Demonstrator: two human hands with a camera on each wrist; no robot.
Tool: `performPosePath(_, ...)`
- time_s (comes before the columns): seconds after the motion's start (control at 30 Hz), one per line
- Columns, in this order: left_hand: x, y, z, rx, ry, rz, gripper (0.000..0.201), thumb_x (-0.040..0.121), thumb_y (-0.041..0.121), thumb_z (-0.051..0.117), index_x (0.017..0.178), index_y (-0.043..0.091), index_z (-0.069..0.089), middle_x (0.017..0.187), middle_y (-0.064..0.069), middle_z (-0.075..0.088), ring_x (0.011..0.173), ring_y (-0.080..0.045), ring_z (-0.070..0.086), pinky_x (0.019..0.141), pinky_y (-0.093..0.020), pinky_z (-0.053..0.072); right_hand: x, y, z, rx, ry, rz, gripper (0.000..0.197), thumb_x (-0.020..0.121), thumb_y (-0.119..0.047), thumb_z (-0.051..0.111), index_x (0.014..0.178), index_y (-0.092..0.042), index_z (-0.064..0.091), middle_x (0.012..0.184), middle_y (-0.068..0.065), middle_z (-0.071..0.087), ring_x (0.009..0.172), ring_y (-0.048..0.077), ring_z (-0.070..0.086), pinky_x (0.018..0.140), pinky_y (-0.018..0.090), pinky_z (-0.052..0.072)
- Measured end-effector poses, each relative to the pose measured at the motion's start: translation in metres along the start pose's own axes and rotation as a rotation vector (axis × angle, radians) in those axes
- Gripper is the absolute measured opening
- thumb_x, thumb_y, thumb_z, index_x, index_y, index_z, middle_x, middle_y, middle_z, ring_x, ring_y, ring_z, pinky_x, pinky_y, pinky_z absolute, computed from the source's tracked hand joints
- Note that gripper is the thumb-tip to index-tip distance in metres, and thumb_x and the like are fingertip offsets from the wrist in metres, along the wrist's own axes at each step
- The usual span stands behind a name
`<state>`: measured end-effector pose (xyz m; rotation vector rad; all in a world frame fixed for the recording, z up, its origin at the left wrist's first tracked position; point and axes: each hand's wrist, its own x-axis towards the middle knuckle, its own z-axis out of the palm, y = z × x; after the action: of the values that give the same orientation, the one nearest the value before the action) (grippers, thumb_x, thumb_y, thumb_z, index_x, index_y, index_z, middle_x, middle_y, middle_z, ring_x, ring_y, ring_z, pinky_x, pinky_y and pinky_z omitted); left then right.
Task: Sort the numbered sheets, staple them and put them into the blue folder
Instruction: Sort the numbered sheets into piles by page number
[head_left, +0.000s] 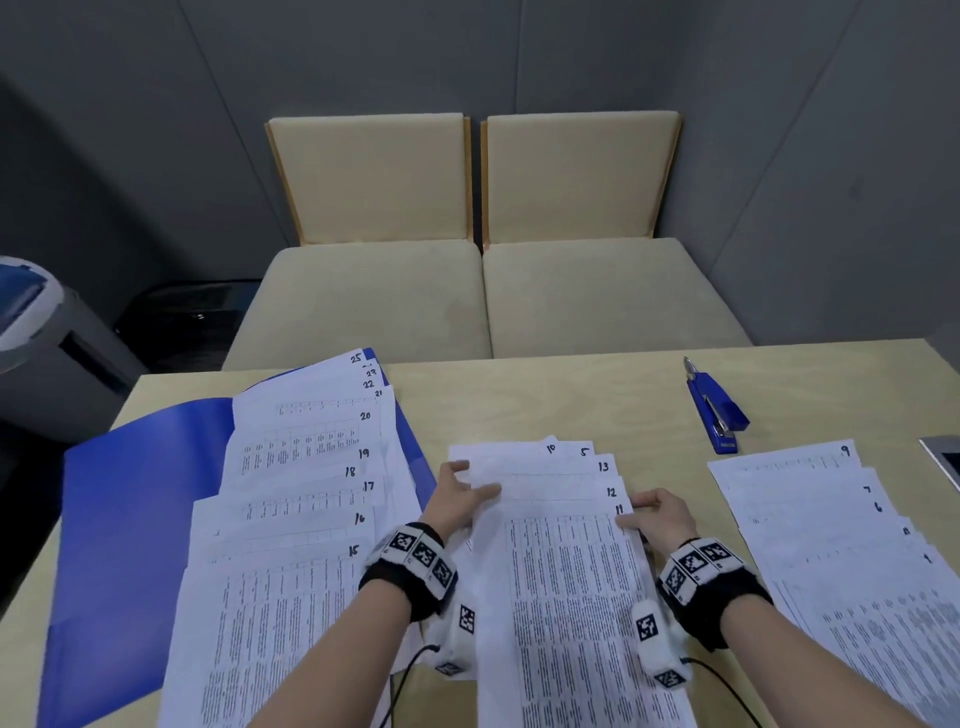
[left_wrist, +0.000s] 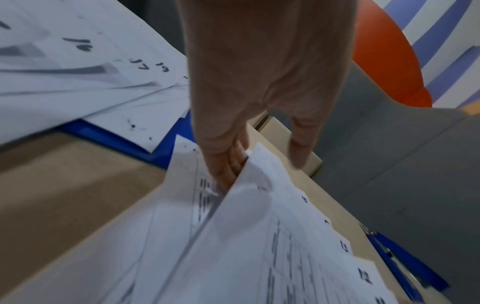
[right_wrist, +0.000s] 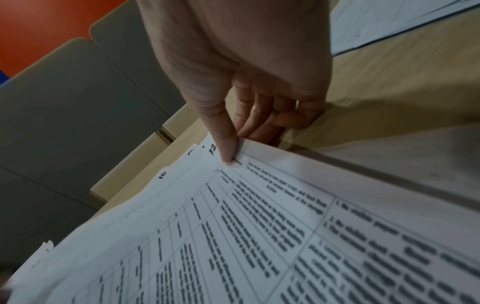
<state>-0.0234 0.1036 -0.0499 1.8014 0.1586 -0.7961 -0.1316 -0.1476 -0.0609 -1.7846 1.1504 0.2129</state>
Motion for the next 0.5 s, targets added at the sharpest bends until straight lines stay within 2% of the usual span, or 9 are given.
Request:
performPosePath(0.07, -0.007, -0.009, 0.007, -0.006, 0.009, -0.1, 0.058, 0.081, 0.003, 0.065, 0.128, 0.013, 0.032, 0.094, -0.008, 0.053, 0.069, -0.018, 0.054, 0.058, -0.028, 0.044, -0.002, -0.001, 0.002, 0.007, 0.01, -0.006, 0.028, 0.07, -0.001, 0.077, 0.078, -0.016, 0.054, 0.104, 0.012, 0.067, 0.096, 0.029, 0.064, 0.091, 0.041, 0.051)
performPosePath(0.1, -0.012, -0.012, 0.011, 0.005, 0.017, -0.095, 0.054, 0.081, -0.002, 0.059, 0.126, 0.012, 0.032, 0.095, -0.008, 0.053, 0.071, -0.019, 0.054, 0.059, -0.029, 0.045, -0.002, -0.001, 0.003, 0.012, 0.013, -0.015, 0.028, 0.07, -0.001, 0.077, 0.08, -0.015, 0.055, 0.107, 0.013, 0.066, 0.098, 0.029, 0.063, 0.091, 0.04, 0.05)
performPosePath(0.17, -0.026, -0.014, 0.019, 0.007, 0.023, -0.007, 0.046, 0.083, -0.007, 0.047, 0.12, 0.016, 0.033, 0.096, -0.007, 0.056, 0.074, -0.02, 0.055, 0.065, -0.03, 0.047, -0.005, -0.001, 0.003, 0.025, 0.006, -0.035, 0.032, 0.071, 0.0, 0.076, 0.094, -0.01, 0.056, 0.117, 0.014, 0.063, 0.106, 0.03, 0.06, 0.095, 0.04, 0.047)
performPosePath(0.23, -0.04, -0.012, 0.024, 0.0, 0.003, 0.111, 0.046, 0.083, -0.006, 0.042, 0.118, 0.023, 0.037, 0.103, -0.006, 0.06, 0.078, -0.019, 0.057, 0.071, -0.029, 0.049, -0.01, -0.001, 0.001, 0.06, -0.03, -0.051, 0.049, 0.073, 0.003, 0.075, 0.115, -0.004, 0.052, 0.122, 0.012, 0.057, 0.113, 0.029, 0.056, 0.097, 0.037, 0.044)
performPosePath(0.27, -0.046, -0.011, 0.024, -0.006, -0.017, 0.163, 0.046, 0.083, -0.003, 0.043, 0.116, 0.028, 0.039, 0.108, -0.004, 0.061, 0.076, -0.02, 0.057, 0.071, -0.029, 0.049, -0.013, -0.001, -0.001, 0.074, -0.058, -0.056, 0.055, 0.074, 0.002, 0.075, 0.122, -0.001, 0.049, 0.119, 0.01, 0.055, 0.112, 0.028, 0.054, 0.094, 0.035, 0.042)
performPosePath(0.33, -0.057, -0.006, 0.017, -0.038, -0.055, 0.238, 0.043, 0.085, 0.002, 0.045, 0.109, 0.038, 0.043, 0.105, 0.004, 0.061, 0.07, -0.019, 0.053, 0.061, -0.029, 0.048, -0.021, -0.002, -0.005, 0.057, -0.093, -0.086, 0.061, 0.072, -0.007, 0.079, 0.125, -0.003, 0.049, 0.112, 0.006, 0.053, 0.104, 0.024, 0.053, 0.093, 0.033, 0.042)
performPosePath(0.4, -0.067, 0.002, 0.005, -0.116, -0.075, 0.252, 0.043, 0.086, 0.002, 0.049, 0.112, 0.035, 0.045, 0.107, 0.004, 0.063, 0.075, -0.021, 0.058, 0.063, -0.033, 0.052, -0.029, -0.01, -0.011, 0.055, -0.156, -0.115, 0.055, 0.071, -0.015, 0.08, 0.119, -0.006, 0.055, 0.114, 0.008, 0.062, 0.101, 0.025, 0.059, 0.096, 0.04, 0.046)
performPosePath(0.43, -0.072, 0.005, -0.003, -0.175, -0.076, 0.246, 0.044, 0.083, 0.002, 0.053, 0.117, 0.029, 0.047, 0.112, -0.004, 0.063, 0.083, -0.025, 0.062, 0.072, -0.041, 0.055, -0.036, -0.016, -0.013, 0.097, -0.221, -0.138, 0.044, 0.075, -0.014, 0.076, 0.113, -0.006, 0.058, 0.113, 0.01, 0.065, 0.099, 0.026, 0.062, 0.092, 0.043, 0.049)
performPosePath(0.5, -0.08, 0.013, -0.024, -0.295, -0.054, 0.228, 0.053, 0.074, 0.005, 0.056, 0.124, 0.021, 0.047, 0.118, -0.014, 0.062, 0.095, -0.031, 0.065, 0.083, -0.052, 0.053, -0.057, -0.035, -0.014, 0.157, -0.34, -0.179, 0.02, 0.086, -0.009, 0.064, 0.107, -0.008, 0.062, 0.103, 0.008, 0.07, 0.092, 0.022, 0.065, 0.073, 0.035, 0.05)
